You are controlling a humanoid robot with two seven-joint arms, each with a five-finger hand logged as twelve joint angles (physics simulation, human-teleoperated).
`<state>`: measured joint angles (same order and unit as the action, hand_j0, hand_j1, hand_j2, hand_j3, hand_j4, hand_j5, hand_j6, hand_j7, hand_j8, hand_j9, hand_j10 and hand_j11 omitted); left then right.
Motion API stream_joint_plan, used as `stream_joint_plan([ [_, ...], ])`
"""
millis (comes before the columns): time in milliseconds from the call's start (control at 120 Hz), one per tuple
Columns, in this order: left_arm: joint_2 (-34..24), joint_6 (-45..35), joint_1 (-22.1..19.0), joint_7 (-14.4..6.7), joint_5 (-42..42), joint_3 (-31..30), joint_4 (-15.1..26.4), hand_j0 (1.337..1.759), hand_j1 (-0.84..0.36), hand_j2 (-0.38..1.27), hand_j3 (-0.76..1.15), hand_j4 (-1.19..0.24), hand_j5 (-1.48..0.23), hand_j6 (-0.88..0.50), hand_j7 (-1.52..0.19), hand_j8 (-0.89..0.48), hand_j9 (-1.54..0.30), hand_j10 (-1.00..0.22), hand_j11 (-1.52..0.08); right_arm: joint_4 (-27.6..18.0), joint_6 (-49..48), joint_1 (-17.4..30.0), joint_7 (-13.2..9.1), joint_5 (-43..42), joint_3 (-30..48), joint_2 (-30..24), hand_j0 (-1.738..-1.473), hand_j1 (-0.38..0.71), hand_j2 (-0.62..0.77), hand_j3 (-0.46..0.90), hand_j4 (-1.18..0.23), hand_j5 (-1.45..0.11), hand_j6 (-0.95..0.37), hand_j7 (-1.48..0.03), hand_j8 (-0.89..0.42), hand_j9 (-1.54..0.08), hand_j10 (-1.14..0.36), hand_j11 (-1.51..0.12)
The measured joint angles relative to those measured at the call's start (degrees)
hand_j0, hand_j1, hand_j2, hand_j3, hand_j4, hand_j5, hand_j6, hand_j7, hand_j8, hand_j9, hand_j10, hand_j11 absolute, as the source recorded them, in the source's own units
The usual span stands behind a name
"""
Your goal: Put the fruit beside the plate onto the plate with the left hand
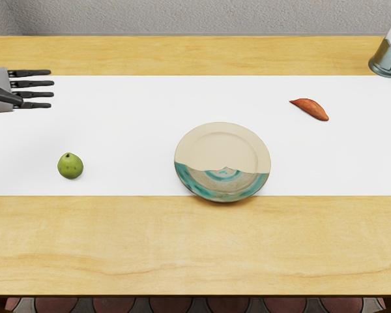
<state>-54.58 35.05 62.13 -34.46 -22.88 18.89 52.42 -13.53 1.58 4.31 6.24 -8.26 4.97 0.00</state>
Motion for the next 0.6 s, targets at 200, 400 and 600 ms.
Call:
stream_joint_plan([
  [200,0.6,0.0,0.6,-0.4,2.01,0.16,0.08,1.658,0.35,0.0,0.0,0.0,0.0,0.0,0.0,0.0,0.0,0.0,0.0,-0.05,0.0,0.0,0.0,0.0,0.04,0.0,-1.658,-0.33,0.0,0.0,-0.02,-0.02,-0.01,-0.02,-0.01,-0.02,-0.01,-0.02],
  [400,5.35,0.0,3.92,-0.52,14.05,0.52,2.46,1.658,0.34,0.0,0.0,-0.01,-0.01,-0.01,-0.01,-0.01,-0.01,-0.01,-0.01,-0.05,0.0,0.0,0.0,0.0,0.04,0.0,-1.658,-0.33,0.0,0.0,-0.02,-0.02,-0.01,-0.02,-0.01,-0.02,-0.01,-0.02],
  [600,-1.62,-0.01,4.14,-0.53,35.28,2.67,20.07,1.658,0.28,0.01,0.0,-0.05,-0.07,-0.05,-0.07,-0.05,-0.07,-0.05,-0.07,-0.08,0.0,0.0,0.0,0.0,0.04,0.0,-1.658,-0.33,0.0,0.0,-0.02,-0.02,-0.02,-0.02,-0.02,-0.02,-0.02,-0.02],
])
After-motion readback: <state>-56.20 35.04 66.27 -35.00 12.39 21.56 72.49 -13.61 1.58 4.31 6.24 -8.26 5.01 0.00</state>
